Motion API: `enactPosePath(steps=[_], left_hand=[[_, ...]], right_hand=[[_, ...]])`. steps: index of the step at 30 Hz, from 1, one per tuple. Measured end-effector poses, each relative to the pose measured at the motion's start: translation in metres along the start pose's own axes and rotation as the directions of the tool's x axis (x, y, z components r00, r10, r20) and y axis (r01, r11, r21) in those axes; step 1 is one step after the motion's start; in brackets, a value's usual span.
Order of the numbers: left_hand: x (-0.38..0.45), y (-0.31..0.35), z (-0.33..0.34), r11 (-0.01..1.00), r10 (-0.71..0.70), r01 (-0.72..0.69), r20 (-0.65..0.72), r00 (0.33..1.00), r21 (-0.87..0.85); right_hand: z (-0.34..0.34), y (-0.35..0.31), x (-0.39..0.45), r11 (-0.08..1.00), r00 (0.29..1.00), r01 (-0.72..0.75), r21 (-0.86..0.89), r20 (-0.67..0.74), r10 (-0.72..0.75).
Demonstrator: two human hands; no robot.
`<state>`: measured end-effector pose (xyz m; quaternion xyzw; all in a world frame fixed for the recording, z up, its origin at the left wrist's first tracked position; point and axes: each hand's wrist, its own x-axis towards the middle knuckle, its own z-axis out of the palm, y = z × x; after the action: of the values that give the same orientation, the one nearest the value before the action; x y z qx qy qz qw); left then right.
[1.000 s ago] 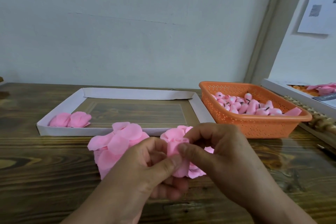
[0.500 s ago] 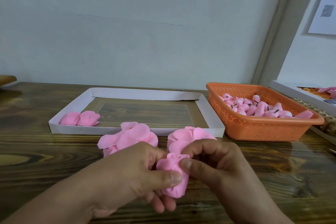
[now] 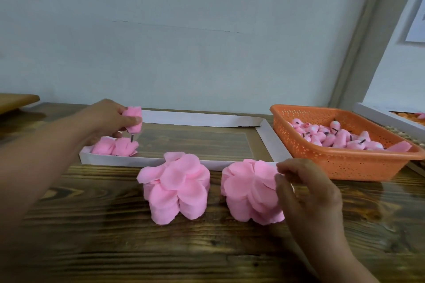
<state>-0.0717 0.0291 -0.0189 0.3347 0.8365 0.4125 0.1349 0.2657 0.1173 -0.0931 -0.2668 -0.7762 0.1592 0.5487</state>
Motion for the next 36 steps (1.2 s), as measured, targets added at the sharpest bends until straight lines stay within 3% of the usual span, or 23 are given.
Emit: enactPosePath(steps=[2, 5, 10, 14, 20, 27, 36], left_hand=[[0.012, -0.006, 0.004, 0.984, 0.027, -0.022, -0.024, 0.999, 0.178], [0.016, -0.011, 0.017, 0.932, 0.046, -0.033, -0.029, 0.999, 0.361], [0.019, -0.014, 0.032, 0.885, 0.054, -0.046, -0.004, 0.999, 0.462], [0.019, -0.012, 0.042, 0.875, -0.035, 0.002, 0.060, 0.998, 0.485], [0.013, 0.004, 0.057, 0.739, -0.105, 0.012, 0.097, 0.990, 0.673], [0.014, 0.008, 0.058, 0.775, -0.118, 0.017, 0.119, 0.986, 0.631], [0.016, -0.006, 0.072, 0.578, -0.089, -0.038, 0.109, 0.990, 0.815]], right_hand=[[-0.001, 0.004, -0.001, 0.995, 0.997, 0.072, -0.066, -0.028, -0.074], [-0.003, 0.006, -0.002, 0.993, 0.997, 0.069, -0.097, -0.039, -0.073], [-0.003, 0.007, -0.001, 0.986, 0.993, 0.104, -0.128, -0.045, -0.111], [-0.002, 0.006, -0.003, 0.983, 0.991, 0.113, -0.142, -0.048, -0.121], [-0.003, 0.008, 0.000, 0.984, 0.992, 0.094, -0.150, -0.069, -0.105], [-0.003, 0.009, -0.001, 0.978, 0.993, 0.090, -0.188, -0.064, -0.103], [-0.001, 0.009, -0.002, 0.979, 0.998, 0.050, -0.199, -0.038, -0.059]])
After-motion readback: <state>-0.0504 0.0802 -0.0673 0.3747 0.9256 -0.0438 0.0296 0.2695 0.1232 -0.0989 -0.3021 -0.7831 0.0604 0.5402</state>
